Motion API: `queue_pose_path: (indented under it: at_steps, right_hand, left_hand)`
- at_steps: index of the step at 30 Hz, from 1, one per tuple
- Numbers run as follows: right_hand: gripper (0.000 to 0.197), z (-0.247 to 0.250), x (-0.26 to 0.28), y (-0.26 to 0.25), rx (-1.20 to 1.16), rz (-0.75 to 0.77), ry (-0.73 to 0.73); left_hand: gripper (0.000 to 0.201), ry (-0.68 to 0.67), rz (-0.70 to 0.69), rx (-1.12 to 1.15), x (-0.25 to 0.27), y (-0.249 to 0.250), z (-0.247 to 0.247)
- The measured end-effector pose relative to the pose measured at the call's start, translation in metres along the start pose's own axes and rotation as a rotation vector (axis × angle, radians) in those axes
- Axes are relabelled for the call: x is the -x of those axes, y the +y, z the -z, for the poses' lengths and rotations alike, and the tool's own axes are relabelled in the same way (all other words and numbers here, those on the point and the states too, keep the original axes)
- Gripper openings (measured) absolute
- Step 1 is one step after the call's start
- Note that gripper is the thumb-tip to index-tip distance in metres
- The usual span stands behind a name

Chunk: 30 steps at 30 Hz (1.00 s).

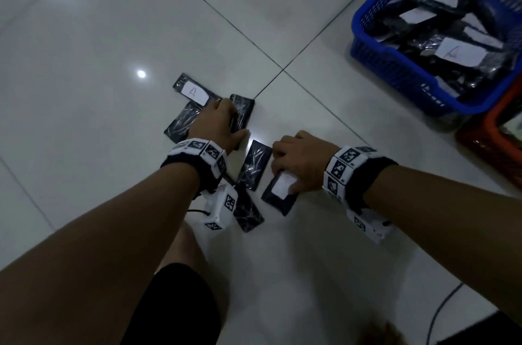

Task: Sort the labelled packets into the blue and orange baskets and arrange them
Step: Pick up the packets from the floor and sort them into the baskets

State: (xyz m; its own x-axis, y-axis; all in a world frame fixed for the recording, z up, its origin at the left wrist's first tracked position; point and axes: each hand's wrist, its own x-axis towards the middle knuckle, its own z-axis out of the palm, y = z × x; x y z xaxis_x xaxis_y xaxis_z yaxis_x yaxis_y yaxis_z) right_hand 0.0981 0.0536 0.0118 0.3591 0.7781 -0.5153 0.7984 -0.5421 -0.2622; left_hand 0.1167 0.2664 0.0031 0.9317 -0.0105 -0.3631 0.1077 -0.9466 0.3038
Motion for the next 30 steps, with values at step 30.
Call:
queue_pose_path:
  at_steps: [30]
  right_hand:
    - [0.035, 0.052, 0.177, 0.132, -0.369, -0.91, 0.929]
  left_hand:
    - [0.029, -0.078, -0.701, -0.1, -0.087, 0.245, 0.069]
